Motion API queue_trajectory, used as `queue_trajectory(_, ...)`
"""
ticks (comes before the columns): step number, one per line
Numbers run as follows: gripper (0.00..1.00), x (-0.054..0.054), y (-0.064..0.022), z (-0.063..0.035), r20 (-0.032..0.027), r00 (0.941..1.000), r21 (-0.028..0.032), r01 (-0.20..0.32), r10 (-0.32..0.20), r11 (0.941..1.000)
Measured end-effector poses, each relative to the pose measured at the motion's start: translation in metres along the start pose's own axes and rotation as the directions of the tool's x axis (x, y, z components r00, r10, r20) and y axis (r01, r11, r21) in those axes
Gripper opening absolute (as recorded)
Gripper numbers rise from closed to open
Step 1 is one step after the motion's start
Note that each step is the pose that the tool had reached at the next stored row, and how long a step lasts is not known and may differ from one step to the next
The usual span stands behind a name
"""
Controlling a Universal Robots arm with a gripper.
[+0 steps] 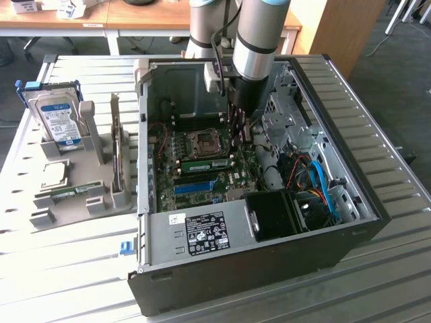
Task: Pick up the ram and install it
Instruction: 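Press down the ram until it locks into place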
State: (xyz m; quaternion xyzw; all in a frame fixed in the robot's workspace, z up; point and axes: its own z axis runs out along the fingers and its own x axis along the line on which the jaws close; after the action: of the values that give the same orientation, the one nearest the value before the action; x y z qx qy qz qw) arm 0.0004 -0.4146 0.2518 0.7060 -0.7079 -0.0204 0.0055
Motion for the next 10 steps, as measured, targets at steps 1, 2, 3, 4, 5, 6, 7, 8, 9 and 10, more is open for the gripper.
queue_trajectory(1,0.11,0.000,0.0000,0.0000,-0.0001,1.0000,0.0000,0.000,0.000,1.0000)
queue_trajectory(2,0.11,0.000,0.0000,0.0000,-0.0001,1.0000,0.0000,0.000,0.000,1.0000)
queue_trajectory(3,0.11,0.000,0.0000,-0.0001,-0.0001,1.0000,0.0000,0.000,0.000,1.0000)
queue_trajectory(4,0.11,0.000,0.0007,-0.0001,-0.0001,1.0000,0.0000,0.000,0.000,1.0000)
queue_trajectory(5,0.11,0.000,0.0026,0.0000,-0.0003,1.0000,-0.0001,0.000,0.000,1.0000)
queue_trajectory(6,0.11,0.000,0.0047,0.0001,-0.0003,1.0000,0.0000,0.000,0.000,1.0000)
queue_trajectory(7,0.11,0.000,0.0070,0.0002,-0.0004,1.0000,0.0000,0.000,0.000,1.0000)
queue_trajectory(8,0.11,0.000,0.0096,0.0003,-0.0003,1.0000,0.0000,0.000,0.000,1.0000)
queue_trajectory(9,0.11,0.000,0.0124,0.0005,-0.0002,1.0000,0.0001,0.000,0.000,1.0000)
queue_trajectory(10,0.11,0.000,0.0153,0.0006,-0.0001,1.0000,0.0003,0.000,0.000,1.0000)
